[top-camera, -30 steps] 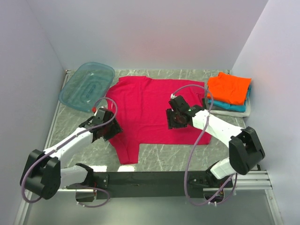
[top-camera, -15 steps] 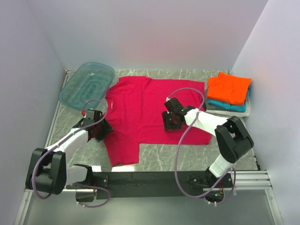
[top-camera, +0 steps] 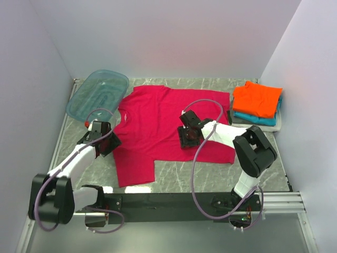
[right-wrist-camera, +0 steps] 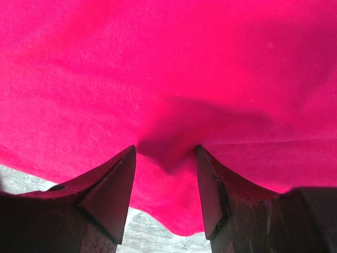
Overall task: Fold and stack the t-shirts
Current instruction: Flatten the tshirt out
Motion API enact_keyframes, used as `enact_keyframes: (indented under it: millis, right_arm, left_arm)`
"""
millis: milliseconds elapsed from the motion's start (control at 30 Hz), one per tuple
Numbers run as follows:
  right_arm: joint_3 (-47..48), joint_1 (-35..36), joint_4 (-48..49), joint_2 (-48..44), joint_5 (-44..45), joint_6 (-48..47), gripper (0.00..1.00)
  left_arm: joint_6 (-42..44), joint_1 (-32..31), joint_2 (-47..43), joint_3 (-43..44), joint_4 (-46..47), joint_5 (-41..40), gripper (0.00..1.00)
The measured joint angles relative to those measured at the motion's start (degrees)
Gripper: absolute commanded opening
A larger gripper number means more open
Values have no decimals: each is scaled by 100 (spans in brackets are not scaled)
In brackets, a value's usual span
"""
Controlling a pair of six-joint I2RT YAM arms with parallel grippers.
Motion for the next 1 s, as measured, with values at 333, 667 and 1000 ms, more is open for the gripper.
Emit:
enact_keyframes:
  millis: [333, 667, 1000]
  right_arm:
    - [22, 55, -184, -315, 26, 2, 57]
    - [-326, -245, -55, -2284, -109, 15, 61]
    - [-1036, -1182, 9, -3060, -490, -133, 61]
  left_arm:
    - [-1117, -1528, -1954, 138, -1329, -1506, 69]
    - [-3523, -3696, -1624, -7, -3080, -2238, 67]
    - [-4946, -4478, -1604, -522, -3460, -2127, 64]
